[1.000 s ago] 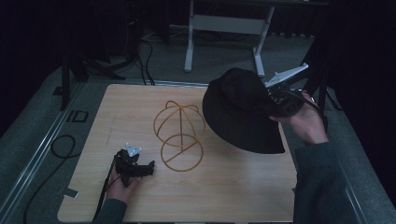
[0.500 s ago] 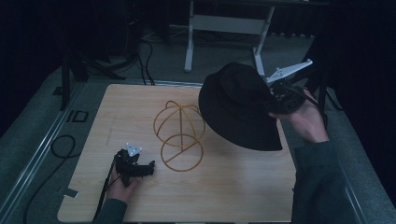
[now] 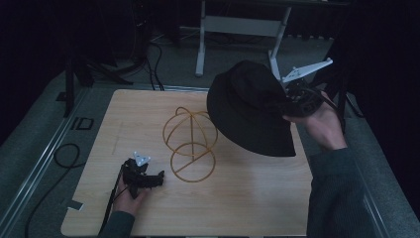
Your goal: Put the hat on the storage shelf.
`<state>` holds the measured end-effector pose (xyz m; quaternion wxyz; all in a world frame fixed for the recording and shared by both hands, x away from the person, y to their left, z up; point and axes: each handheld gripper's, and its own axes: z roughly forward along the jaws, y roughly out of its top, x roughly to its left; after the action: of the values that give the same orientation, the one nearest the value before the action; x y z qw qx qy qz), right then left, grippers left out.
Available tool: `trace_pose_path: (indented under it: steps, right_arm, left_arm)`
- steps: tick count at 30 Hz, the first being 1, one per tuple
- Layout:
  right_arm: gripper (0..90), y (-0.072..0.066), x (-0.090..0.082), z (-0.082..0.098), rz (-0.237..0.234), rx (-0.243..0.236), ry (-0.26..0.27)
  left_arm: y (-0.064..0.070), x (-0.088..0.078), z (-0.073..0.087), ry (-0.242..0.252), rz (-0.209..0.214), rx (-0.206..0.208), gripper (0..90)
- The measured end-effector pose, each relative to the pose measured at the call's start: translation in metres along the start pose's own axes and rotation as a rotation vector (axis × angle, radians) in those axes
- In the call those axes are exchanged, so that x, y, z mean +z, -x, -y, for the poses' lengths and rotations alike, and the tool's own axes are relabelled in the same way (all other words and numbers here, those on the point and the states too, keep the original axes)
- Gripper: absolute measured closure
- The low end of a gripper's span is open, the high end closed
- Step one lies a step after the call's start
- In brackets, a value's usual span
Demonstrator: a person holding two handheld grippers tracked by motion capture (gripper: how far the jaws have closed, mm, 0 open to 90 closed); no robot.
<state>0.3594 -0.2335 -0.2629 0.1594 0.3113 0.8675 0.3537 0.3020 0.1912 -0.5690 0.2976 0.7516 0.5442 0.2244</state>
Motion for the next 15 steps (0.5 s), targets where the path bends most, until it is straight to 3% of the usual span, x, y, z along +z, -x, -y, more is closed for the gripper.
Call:
trace_pose_path:
  steps: [15]
  right_arm:
    - [87.2,-0.0057,0.0042,-0.0071,-0.034,-0.002,0.041]
  left_arm:
    - [0.0002,0.0,-0.0002,-0.002,0.001,0.001,2.4]
